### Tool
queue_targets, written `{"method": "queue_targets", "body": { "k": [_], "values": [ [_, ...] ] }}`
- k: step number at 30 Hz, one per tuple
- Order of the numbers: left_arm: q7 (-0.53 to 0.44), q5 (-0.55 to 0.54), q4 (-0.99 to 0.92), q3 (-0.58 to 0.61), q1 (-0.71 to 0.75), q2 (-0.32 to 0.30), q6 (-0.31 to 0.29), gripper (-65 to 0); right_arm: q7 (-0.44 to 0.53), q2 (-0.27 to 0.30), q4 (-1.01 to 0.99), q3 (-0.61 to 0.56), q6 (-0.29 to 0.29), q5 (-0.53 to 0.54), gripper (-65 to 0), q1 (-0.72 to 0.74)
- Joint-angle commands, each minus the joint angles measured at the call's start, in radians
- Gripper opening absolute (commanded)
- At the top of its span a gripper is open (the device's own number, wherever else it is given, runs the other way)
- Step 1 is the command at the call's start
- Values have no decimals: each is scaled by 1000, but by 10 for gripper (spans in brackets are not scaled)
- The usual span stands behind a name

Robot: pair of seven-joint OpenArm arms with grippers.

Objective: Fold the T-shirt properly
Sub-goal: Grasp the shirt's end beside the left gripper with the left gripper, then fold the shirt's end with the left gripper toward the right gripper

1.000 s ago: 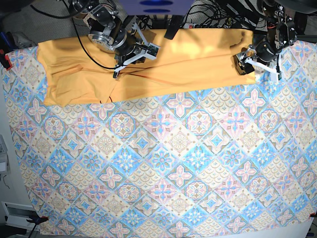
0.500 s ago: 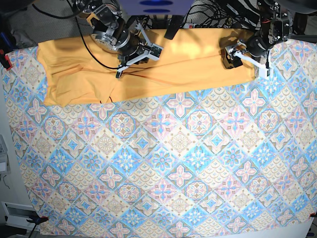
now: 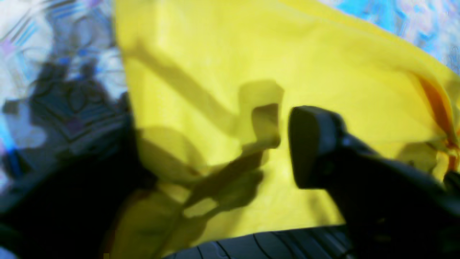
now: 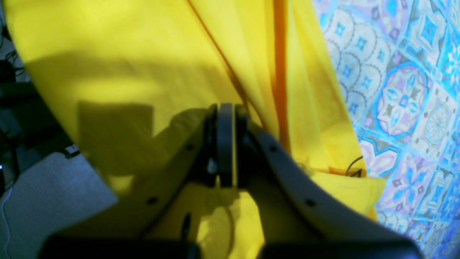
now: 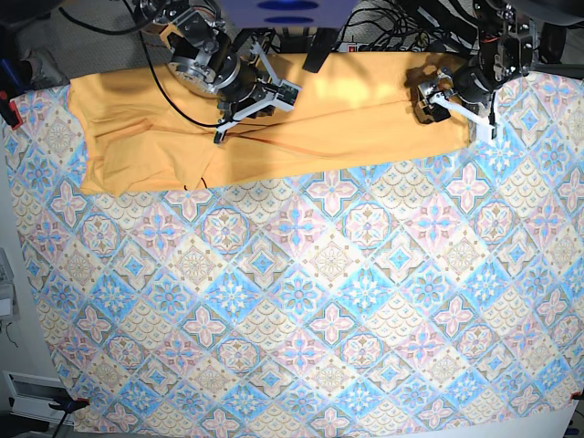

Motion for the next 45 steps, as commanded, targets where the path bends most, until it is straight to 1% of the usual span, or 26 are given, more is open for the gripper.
{"method": "queue_targets", "body": {
  "k": [1,3,5,6,8,11,14,16,19,21,26,29,32,39,45],
  "values": [
    [-5,-9,11,-3,4,-10,-4,-340,14,1,15,2,-6,1,-642,2],
    [-5,-9,11,-11,2,-10,-4,-478,14,1,15,2,-6,1,-642,2],
    [-5,-9,11,-49,-7,-4,-4,-580,14,1,15,2,-6,1,-642,2],
    [-5,-9,11,-65,-8,2,-4,-611,14,1,15,2,-6,1,-642,2],
    [-5,-9,13,-108,-10,18,-4,-650,14,2,15,2,-6,1,-643,2],
    [-5,-12,17,-172,-10,24,-4,-650,14,5,15,2,-6,1,-643,2],
    [-5,-12,19,-200,-10,24,-6,-650,14,5,15,2,-6,1,-643,2],
    [-12,-12,19,-201,-11,19,-6,-650,14,5,15,2,-6,1,-643,2],
    [-55,-12,19,-201,-11,18,-6,-650,14,5,15,2,-6,1,-643,2],
    [-61,-12,19,-201,-11,16,-6,-650,15,5,15,2,-6,1,-643,1],
    [-57,-11,131,-192,1,25,-6,-650,15,5,15,2,-6,1,-643,1],
    [-57,-11,204,-137,16,27,-6,-650,15,5,15,3,-6,1,-643,2],
    [-57,-12,240,-82,18,25,-6,-650,15,5,15,9,-6,1,-643,2],
    [-60,-12,256,103,10,25,-6,-650,15,5,15,11,-6,1,-643,2],
    [-60,-12,269,253,-36,30,-1,-650,15,5,15,11,-6,1,-643,2]
  ]
}}
